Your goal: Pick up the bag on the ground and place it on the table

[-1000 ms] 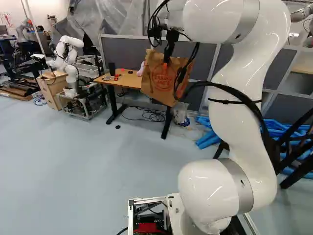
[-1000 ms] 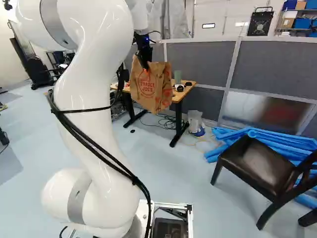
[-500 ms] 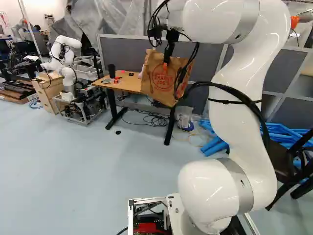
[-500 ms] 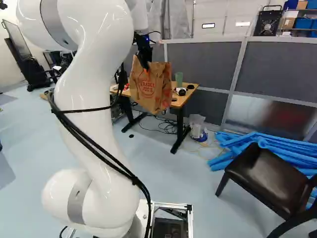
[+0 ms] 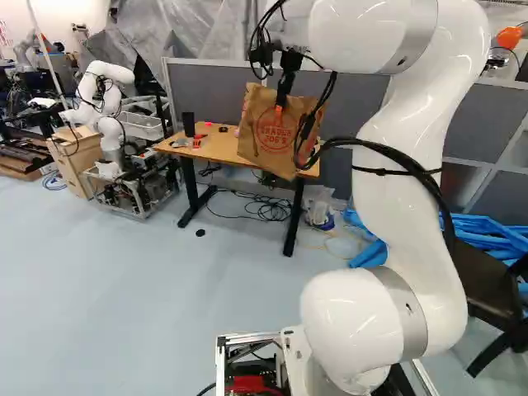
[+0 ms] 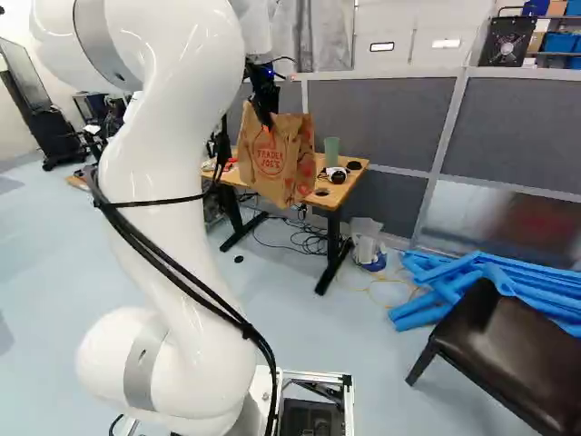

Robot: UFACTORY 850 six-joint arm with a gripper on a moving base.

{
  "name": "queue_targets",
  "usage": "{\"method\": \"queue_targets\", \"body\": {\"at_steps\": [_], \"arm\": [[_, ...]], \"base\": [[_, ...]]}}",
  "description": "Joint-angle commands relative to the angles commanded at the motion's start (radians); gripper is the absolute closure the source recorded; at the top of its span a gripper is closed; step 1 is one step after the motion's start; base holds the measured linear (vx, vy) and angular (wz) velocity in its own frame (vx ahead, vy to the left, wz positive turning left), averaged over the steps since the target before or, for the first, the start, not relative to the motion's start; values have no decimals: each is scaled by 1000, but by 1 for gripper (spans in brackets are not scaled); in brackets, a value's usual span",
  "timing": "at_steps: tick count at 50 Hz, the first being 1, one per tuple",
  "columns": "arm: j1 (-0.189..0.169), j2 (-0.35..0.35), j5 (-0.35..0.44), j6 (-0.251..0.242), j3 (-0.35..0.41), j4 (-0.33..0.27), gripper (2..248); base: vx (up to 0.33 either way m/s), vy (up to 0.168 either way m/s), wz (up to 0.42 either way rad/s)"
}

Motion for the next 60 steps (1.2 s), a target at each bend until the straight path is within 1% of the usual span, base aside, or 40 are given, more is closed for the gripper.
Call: {"method": "queue_targets", "body": {"at_steps": [49,60], "arm": [[0,0,0,0,0,0,229],[0,0,0,0,0,0,229]], "base": [[209,59,-14],[165,47,-4]]}}
